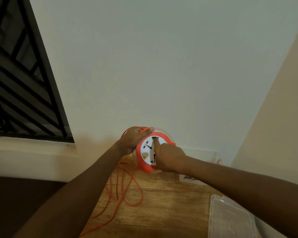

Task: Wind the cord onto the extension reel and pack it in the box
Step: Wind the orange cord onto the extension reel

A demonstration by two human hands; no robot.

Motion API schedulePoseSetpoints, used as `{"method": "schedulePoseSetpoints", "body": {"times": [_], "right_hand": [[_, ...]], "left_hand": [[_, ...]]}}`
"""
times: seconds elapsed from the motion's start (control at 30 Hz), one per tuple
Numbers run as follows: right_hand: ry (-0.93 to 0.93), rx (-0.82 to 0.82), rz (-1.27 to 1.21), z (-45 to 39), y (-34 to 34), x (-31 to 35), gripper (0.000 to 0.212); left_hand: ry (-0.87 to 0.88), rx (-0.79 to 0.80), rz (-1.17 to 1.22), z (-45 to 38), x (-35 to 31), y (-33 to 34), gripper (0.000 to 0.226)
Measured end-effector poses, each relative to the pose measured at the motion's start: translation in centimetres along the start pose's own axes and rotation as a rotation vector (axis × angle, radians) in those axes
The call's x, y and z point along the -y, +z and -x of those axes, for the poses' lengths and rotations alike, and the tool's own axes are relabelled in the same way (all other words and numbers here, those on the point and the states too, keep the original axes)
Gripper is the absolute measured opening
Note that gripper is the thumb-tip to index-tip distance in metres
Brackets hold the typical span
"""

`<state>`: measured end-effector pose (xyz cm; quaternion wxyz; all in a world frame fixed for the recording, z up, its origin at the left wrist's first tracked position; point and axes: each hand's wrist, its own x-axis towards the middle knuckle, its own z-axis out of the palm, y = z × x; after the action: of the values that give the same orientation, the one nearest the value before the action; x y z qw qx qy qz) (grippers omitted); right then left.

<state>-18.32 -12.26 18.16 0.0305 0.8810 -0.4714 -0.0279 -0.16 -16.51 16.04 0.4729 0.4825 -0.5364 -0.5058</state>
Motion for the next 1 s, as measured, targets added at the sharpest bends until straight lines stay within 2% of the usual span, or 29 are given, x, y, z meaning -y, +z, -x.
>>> {"method": "schedulePoseSetpoints", "body": {"times": [0.07, 0.17, 0.2, 0.27, 0.33, 0.57, 0.73, 1.0], "right_hand": [[-0.071, -0.115, 0.126, 0.3, 0.1, -0.4, 0.09], [-0.341, -0.335, 0.396, 0.8, -0.2, -1.8, 0.072], [-0.439, -0.365, 0.461, 0.9, -0.5, -2.2, 0.065], [-0.605, -0.322, 0.535, 0.7, -1.0, -2.9, 0.056], [-0.704, -0.308, 0.598, 0.4, -1.2, -3.2, 0.054], [-0.794, -0.2, 0.729, 0.0, -2.4, -3.4, 0.057], [-0.809, -0.144, 0.788, 0.4, -2.7, -3.3, 0.041], [-0.833, -0.035, 0.812, 0.7, -3.1, -3.4, 0.033]], "left_hand": [[0.001, -0.023, 0.005, 0.0, 0.0, -0.2, 0.026], [-0.017, -0.031, -0.016, 0.2, -0.3, -0.6, 0.026], [-0.027, -0.027, -0.026, 0.2, -0.5, -0.7, 0.026], [-0.034, -0.014, -0.048, 0.3, -0.6, -0.8, 0.027], [-0.013, 0.019, -0.067, 0.3, -0.7, -0.6, 0.028], [-0.035, 0.053, -0.073, 0.2, 0.1, -0.3, 0.035], [-0.053, 0.06, -0.107, 0.1, -0.2, -0.3, 0.039], [-0.052, 0.081, -0.14, 0.6, 0.2, -0.4, 0.036]]}}
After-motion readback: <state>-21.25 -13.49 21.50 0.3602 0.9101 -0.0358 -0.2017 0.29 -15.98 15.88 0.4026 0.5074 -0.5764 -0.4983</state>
